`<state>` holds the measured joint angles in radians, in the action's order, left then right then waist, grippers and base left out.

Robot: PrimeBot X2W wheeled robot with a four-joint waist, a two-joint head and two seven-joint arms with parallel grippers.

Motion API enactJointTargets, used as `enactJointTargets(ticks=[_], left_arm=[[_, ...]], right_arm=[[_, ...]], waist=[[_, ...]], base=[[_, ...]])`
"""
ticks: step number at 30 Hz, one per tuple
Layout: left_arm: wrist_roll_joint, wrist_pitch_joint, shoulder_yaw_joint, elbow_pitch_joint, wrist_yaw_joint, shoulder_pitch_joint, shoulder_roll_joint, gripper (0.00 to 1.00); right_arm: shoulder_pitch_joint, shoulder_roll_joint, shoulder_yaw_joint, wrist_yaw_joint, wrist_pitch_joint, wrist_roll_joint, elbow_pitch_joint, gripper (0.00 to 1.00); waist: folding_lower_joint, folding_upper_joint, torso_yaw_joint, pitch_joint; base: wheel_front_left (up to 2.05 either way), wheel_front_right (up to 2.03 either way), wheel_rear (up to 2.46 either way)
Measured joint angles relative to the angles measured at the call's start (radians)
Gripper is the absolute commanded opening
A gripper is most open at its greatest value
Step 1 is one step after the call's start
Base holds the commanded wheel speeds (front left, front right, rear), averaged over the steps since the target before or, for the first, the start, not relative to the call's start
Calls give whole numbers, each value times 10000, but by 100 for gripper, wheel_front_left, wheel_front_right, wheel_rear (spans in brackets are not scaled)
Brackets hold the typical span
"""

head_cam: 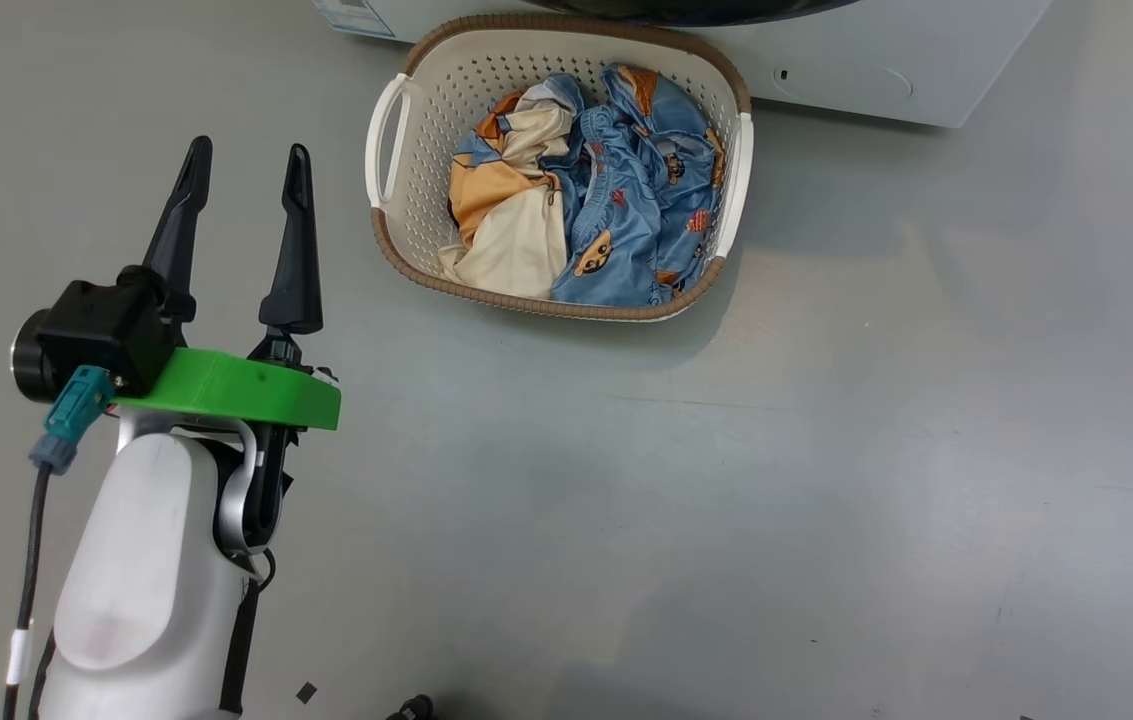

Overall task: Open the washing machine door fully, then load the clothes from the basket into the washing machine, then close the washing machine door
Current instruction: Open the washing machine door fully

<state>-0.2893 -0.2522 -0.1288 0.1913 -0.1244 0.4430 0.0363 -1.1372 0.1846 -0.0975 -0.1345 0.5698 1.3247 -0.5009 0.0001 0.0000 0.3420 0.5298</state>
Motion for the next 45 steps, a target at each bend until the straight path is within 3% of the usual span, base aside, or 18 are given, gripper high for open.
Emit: enactJointTargets(ticks=[34, 45], left_arm=[[-136, 0, -75, -25, -33, 76, -163, 100], [-136, 0, -90, -17, -35, 76, -176, 100]], right_arm=[[-1829, -221, 148, 0, 405, -1170, -1868, 0], [-1939, -303, 476, 0, 1847, -988, -1977, 0]], waist=[[-1, 0, 499, 412], [-1, 0, 562, 291]], base=[[0, 0, 0], [0, 0, 0]])
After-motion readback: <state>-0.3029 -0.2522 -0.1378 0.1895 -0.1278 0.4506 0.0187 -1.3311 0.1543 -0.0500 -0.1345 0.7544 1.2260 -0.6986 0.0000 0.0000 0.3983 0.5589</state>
